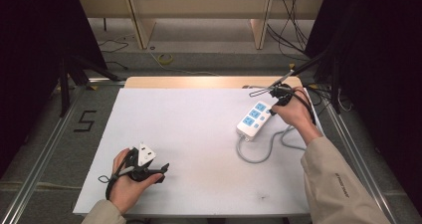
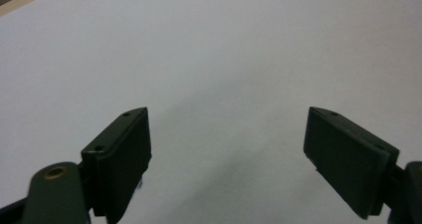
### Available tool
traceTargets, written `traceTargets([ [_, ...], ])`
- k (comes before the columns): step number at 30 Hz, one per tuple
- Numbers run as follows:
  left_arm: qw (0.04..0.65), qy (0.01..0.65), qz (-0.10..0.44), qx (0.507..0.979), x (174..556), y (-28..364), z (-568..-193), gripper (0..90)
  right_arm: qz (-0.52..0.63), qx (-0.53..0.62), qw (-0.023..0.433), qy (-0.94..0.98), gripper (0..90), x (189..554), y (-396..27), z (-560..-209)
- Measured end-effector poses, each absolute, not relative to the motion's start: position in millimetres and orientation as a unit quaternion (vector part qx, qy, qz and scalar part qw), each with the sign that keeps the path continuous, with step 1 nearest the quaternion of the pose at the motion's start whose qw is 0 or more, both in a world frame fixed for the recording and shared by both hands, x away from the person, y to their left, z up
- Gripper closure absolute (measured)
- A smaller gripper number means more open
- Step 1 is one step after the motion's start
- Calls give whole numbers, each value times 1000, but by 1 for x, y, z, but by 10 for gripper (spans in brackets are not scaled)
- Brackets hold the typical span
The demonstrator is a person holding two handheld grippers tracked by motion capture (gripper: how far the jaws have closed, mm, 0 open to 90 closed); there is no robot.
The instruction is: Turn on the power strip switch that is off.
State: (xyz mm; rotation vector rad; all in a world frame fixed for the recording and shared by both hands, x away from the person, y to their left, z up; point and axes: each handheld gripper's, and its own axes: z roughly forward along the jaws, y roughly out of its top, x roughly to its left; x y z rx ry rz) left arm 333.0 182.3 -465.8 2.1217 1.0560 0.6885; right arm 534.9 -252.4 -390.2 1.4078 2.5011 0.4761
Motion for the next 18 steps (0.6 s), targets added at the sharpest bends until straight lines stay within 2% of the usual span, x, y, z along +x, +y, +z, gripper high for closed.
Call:
traceTargets([
  [18, 331, 405, 263, 811, 333, 182, -466, 185, 155, 497, 111, 847, 900, 547, -257, -396],
])
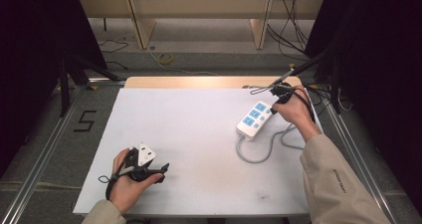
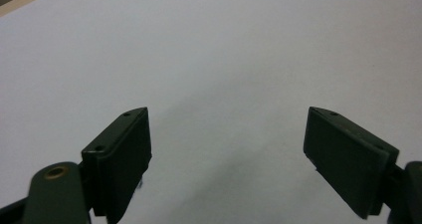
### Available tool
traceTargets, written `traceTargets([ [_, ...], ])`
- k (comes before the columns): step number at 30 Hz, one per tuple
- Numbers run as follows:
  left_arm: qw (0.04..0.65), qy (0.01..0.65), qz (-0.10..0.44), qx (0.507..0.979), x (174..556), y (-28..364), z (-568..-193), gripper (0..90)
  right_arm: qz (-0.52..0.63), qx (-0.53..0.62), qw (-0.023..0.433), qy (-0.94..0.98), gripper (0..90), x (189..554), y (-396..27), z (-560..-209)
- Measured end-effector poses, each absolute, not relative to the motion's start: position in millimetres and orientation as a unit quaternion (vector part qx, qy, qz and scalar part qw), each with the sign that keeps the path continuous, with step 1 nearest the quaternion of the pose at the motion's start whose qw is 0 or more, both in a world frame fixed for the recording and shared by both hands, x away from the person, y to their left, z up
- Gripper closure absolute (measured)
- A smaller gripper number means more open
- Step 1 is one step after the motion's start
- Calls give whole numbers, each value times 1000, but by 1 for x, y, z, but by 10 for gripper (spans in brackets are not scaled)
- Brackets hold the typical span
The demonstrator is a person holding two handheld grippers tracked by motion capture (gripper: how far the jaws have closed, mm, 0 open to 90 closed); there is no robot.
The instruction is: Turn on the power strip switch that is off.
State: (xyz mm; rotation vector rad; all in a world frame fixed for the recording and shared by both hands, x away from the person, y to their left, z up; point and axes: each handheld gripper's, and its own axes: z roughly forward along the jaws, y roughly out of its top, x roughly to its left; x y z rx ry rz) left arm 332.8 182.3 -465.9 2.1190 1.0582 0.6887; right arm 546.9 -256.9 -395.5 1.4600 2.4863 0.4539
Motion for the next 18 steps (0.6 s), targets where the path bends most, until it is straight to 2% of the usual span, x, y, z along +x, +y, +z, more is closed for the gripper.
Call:
traceTargets([
  [18, 330, 405, 264, 811, 333, 183, -466, 184, 152, 504, 107, 843, 900, 555, -258, -403],
])
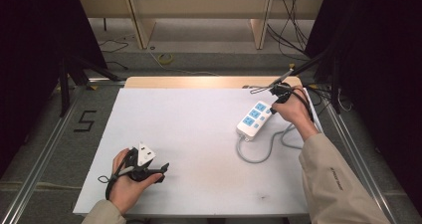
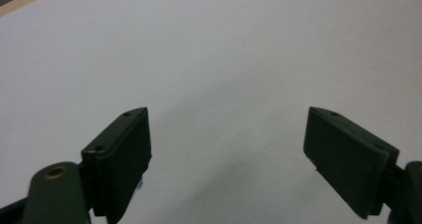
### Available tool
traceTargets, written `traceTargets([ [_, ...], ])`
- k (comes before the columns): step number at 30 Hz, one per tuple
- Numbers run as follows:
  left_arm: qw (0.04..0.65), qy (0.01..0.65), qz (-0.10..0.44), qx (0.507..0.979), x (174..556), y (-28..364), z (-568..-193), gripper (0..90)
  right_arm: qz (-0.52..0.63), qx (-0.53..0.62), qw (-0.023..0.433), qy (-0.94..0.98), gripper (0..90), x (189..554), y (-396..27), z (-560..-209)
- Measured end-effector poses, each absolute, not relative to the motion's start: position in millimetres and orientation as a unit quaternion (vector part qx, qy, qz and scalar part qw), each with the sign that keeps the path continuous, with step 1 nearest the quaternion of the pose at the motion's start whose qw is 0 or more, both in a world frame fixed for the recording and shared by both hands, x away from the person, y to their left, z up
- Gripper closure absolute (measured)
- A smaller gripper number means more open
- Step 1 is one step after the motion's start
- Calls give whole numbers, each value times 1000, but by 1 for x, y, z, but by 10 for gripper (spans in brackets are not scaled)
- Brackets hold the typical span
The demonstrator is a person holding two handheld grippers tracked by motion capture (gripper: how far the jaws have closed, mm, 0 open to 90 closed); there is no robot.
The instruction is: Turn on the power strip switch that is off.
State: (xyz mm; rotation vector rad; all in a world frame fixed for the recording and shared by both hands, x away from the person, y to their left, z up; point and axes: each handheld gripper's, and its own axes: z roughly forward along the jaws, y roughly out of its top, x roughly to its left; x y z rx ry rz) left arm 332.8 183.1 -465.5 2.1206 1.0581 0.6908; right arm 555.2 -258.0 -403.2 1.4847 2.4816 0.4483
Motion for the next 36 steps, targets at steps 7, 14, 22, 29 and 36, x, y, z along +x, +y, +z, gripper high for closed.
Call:
traceTargets([
  [7, 332, 408, 263, 809, 333, 183, -466, 184, 153, 505, 110, 843, 900, 558, -257, -406],
  [14, 332, 407, 264, 809, 333, 183, -466, 184, 153, 505, 111, 842, 900, 561, -256, -408],
  [22, 331, 405, 264, 810, 333, 183, -466, 184, 152, 507, 111, 841, 900, 563, -258, -409],
  [29, 332, 406, 264, 809, 333, 183, -466, 185, 151, 511, 113, 839, 900, 565, -258, -409],
  [36, 332, 406, 264, 810, 333, 183, -466, 184, 151, 511, 111, 839, 900, 568, -257, -411],
])
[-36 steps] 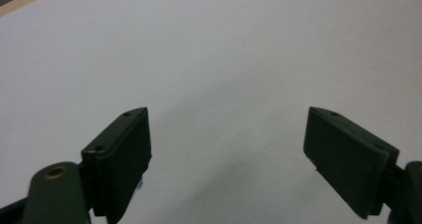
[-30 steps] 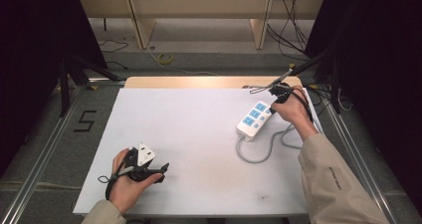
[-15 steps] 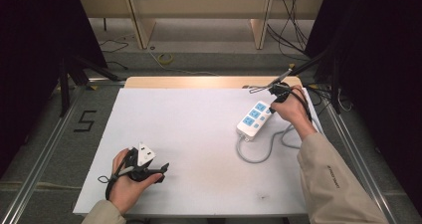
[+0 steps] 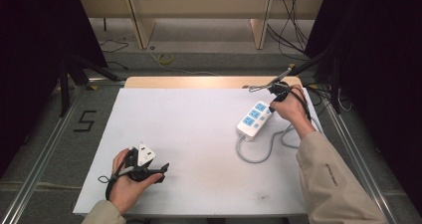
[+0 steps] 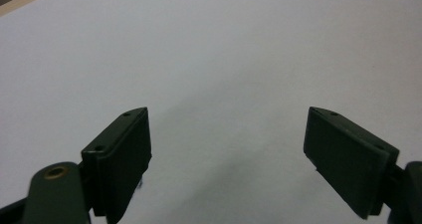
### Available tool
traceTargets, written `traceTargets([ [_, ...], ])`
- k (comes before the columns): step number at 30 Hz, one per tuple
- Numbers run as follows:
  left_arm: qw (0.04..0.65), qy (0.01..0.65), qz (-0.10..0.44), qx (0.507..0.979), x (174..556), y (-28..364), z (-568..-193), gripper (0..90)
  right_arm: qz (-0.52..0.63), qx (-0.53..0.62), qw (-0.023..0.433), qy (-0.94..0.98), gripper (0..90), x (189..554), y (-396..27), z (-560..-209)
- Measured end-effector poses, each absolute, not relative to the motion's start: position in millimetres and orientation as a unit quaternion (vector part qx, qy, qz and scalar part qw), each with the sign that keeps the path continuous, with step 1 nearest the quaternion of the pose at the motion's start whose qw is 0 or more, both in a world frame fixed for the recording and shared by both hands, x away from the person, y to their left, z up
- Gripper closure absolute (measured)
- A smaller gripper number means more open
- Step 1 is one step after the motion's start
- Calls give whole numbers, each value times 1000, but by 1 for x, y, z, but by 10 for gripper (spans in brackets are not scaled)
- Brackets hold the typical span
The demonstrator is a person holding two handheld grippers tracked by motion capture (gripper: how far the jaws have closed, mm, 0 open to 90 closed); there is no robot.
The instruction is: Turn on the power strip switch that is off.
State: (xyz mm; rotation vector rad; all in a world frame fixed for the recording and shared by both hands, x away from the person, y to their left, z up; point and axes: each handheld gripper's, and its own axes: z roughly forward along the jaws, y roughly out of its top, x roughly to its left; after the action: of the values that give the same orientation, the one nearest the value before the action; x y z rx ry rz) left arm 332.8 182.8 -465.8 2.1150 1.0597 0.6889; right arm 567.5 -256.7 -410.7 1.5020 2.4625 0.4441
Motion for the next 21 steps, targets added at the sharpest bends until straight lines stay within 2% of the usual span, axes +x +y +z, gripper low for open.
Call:
traceTargets([
  [21, 331, 405, 263, 811, 332, 183, -465, 185, 154, 514, 112, 836, 900, 574, -252, -414],
])
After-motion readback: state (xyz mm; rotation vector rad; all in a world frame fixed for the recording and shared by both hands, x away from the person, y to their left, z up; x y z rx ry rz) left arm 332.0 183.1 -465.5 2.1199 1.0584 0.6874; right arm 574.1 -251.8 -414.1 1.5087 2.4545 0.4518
